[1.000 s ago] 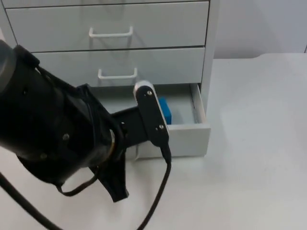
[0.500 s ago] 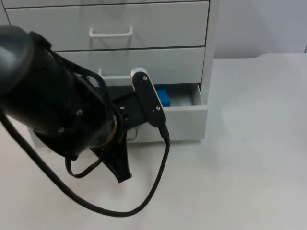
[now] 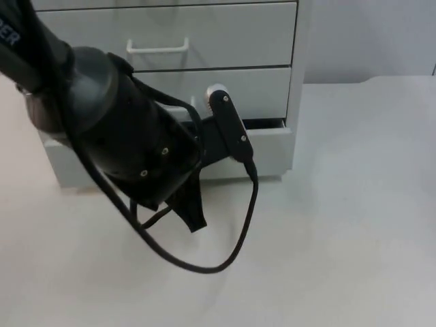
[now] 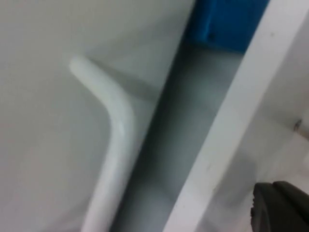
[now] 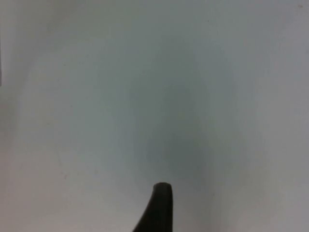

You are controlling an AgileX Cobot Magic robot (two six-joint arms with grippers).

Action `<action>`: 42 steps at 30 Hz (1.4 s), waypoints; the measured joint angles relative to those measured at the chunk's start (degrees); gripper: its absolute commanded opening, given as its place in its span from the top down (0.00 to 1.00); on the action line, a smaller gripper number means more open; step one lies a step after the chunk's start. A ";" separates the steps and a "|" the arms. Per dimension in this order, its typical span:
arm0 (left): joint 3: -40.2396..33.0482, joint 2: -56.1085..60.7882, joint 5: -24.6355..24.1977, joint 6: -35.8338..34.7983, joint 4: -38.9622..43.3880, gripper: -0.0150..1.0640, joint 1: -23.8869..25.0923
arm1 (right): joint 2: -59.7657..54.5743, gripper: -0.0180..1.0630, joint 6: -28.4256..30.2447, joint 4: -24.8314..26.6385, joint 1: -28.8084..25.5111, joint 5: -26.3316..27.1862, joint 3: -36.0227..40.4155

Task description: Open the drawer with the left hand, place the block into the drawer with the right hand, then close the drawer with the left hand.

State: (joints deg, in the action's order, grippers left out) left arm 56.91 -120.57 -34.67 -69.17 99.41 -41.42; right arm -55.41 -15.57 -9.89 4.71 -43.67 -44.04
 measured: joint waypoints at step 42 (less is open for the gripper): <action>-8.76 17.50 8.02 8.70 -18.83 0.99 0.39 | 0.00 0.29 -2.48 -5.09 0.00 0.76 1.75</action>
State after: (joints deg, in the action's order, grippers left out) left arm 48.15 -103.06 -26.65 -60.47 80.58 -41.03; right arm -55.41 -18.05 -14.97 4.71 -42.92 -42.29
